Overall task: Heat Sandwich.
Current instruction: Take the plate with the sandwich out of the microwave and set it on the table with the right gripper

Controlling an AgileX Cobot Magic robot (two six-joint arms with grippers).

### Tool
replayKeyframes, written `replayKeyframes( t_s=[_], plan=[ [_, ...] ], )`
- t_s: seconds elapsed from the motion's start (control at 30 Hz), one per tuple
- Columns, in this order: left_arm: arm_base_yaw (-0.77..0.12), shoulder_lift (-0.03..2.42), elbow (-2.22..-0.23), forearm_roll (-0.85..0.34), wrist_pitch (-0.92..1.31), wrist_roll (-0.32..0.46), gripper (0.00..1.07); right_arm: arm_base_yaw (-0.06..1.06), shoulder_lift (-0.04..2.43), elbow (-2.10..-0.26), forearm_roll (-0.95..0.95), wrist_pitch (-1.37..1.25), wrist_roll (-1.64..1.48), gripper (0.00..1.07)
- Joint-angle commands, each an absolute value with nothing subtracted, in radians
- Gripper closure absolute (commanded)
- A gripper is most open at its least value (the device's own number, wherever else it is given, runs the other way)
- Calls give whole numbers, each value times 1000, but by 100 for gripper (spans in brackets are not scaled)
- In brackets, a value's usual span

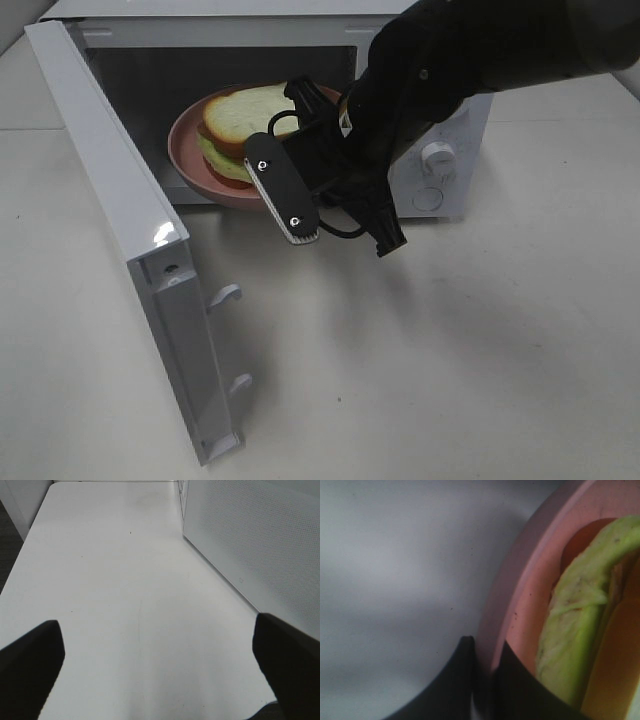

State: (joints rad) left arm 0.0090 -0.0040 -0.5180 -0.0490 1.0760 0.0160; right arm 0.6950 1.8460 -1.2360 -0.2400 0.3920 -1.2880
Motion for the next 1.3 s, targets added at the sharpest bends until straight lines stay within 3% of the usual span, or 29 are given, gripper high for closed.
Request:
replayKeyframes(
  t_s=[0.03,1.3],
  plan=[
    [7,-21,-517,-50,1072,16,9,689,1782,-1193,-253,382,-1278,107],
    [7,-21,-517,-50,1072,16,9,689,1287,-730,-261,380,-1241,107]
  ],
)
